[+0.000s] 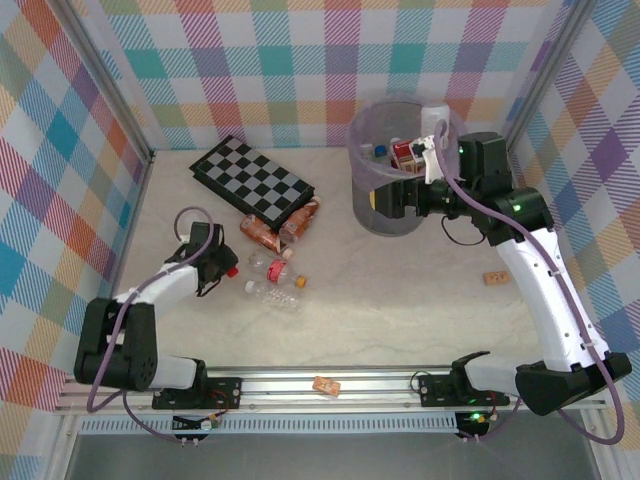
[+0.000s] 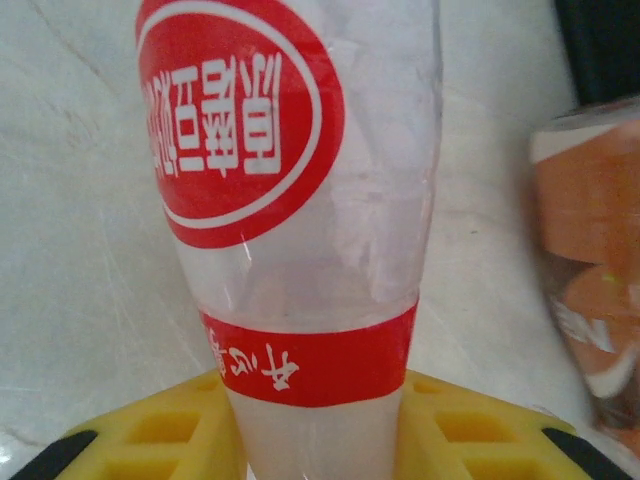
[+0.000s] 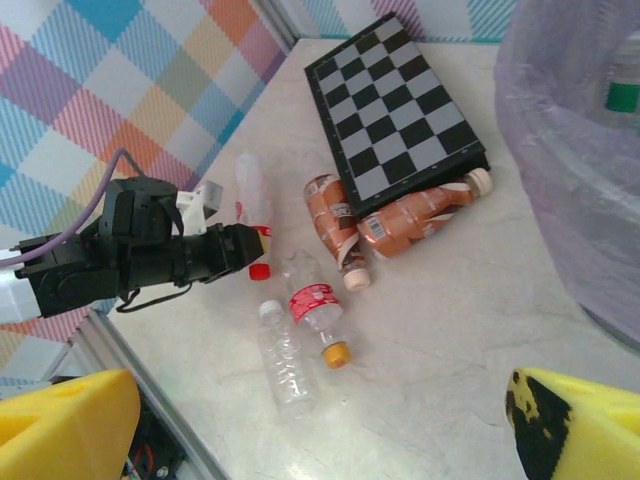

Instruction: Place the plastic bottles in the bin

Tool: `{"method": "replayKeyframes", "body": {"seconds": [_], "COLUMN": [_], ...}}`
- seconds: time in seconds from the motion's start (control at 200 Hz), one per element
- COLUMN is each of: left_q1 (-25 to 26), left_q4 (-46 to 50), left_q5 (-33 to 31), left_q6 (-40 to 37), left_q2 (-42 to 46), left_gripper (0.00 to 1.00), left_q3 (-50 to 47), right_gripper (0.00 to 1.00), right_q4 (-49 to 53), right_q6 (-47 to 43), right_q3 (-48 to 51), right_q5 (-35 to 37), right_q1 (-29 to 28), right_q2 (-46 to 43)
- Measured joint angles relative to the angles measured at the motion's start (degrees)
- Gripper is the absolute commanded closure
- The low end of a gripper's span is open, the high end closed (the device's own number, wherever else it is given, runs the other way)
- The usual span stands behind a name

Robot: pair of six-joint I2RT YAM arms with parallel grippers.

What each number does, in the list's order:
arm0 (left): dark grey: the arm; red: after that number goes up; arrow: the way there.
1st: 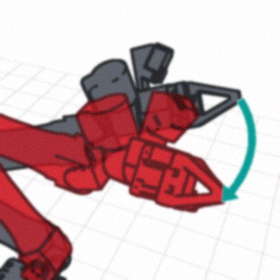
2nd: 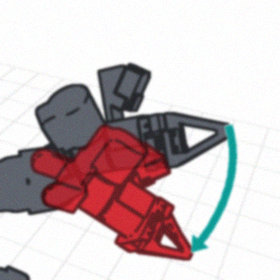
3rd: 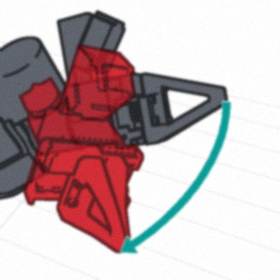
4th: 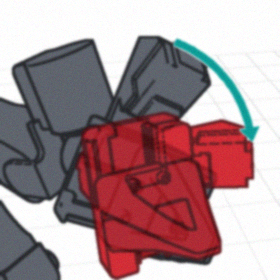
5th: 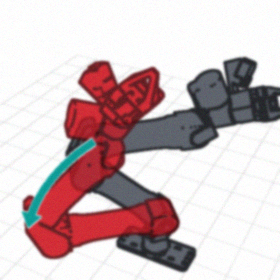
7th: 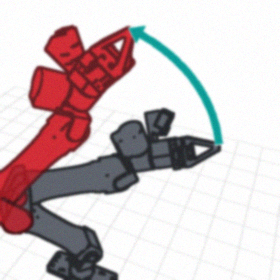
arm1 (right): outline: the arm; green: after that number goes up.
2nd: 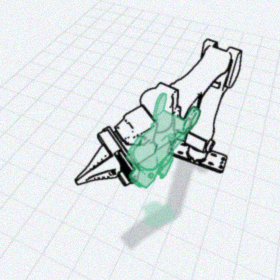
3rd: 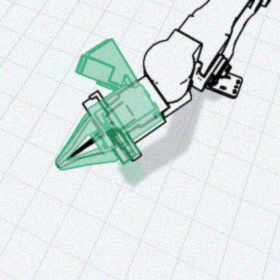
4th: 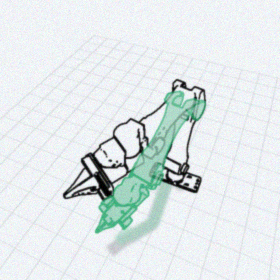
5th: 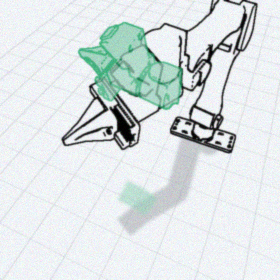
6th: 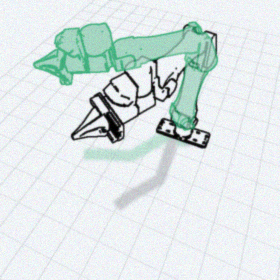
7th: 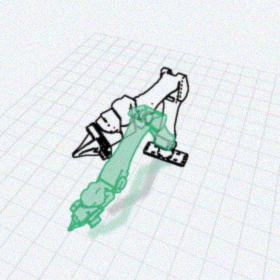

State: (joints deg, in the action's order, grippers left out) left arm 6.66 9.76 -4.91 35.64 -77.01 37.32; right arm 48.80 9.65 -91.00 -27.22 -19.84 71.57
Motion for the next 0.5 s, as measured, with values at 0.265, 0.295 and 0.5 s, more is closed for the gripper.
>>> {"method": "replayKeyframes", "body": {"seconds": [0.265,0.295,0.5], "left_q1": [2.69,3.34,11.91], "left_q4": [7.8,8.55,9.66], "left_q5": [2.49,3.08,9.03], "left_q6": [-4.66,-5.14,-6.62], "left_q2": [16.79,18.25,25.81], "left_gripper": [0.69,0.69,0.73], "left_q3": [1.14,1.4,1.9], "right_gripper": [0.09,0.09,0.1], "right_q4": [-5.09,-5.84,-8.13], "right_q6": [2.29,2.78,6.08], "right_q3": [0.68,0.68,-1.22], "right_q5": [-6.56,-6.91,-6.4], "right_q1": [-0.13,-0.31,-3.26], "right_q2": [1.88,2.58,9.11]}}
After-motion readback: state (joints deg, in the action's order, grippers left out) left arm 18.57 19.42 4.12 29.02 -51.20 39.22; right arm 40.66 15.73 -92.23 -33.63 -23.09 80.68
